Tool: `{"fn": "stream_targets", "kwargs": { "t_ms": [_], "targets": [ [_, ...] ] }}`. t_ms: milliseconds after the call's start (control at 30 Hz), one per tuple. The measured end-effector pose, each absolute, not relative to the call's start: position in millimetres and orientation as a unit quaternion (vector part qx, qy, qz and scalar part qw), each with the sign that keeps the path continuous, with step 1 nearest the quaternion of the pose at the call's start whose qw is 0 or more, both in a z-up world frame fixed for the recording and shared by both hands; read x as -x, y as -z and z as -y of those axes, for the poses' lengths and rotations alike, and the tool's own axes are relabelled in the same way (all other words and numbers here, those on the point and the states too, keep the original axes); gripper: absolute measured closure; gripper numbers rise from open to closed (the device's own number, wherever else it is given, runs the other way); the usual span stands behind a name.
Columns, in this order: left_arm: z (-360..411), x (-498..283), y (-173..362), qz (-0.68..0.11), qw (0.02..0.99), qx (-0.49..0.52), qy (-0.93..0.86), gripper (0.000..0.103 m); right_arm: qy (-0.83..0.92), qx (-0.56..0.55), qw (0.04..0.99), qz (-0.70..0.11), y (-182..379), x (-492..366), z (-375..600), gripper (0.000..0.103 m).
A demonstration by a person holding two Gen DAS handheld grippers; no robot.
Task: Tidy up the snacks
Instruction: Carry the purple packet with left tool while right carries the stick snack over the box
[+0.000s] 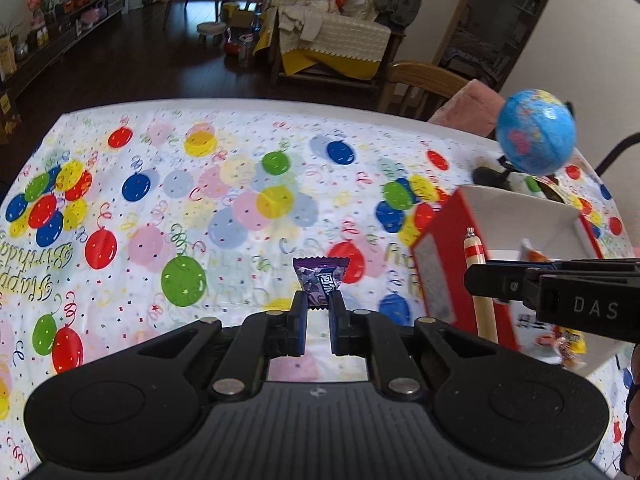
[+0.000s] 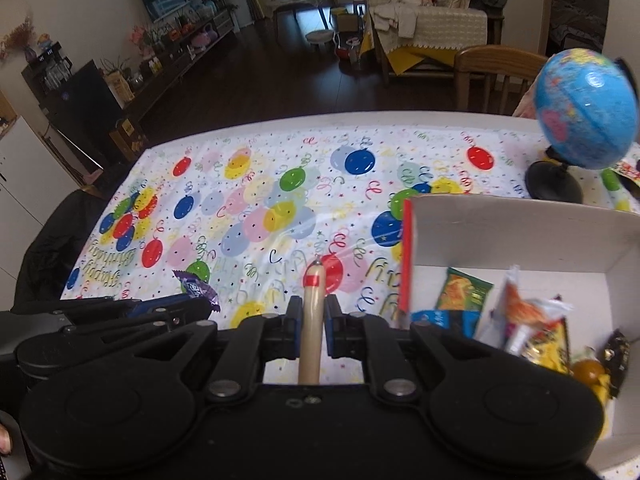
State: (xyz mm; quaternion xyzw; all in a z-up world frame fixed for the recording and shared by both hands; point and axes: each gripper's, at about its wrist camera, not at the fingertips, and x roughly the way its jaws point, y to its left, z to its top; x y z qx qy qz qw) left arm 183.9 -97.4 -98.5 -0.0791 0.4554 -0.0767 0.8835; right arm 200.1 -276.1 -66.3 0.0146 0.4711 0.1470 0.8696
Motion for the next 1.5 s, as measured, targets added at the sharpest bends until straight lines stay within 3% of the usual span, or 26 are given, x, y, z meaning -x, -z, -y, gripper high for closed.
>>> {"fn": "stream_targets", "kwargs": {
  "t_ms": [733,1500],
  "targets": [
    [221.7,-152.3,48.4,-0.424,0.893,0.022,0.150,0.092,-0.081,-0.045,0.902,-0.422,28.1,-147.2,398.1,0.094],
    [342.9,-176.9,101.9,-0.488,0.843,-0.057,0.219,0.092,0.002,-0.079,0.891,-0.447,78.1,-156.3,494.6,0.094]
  ]
}}
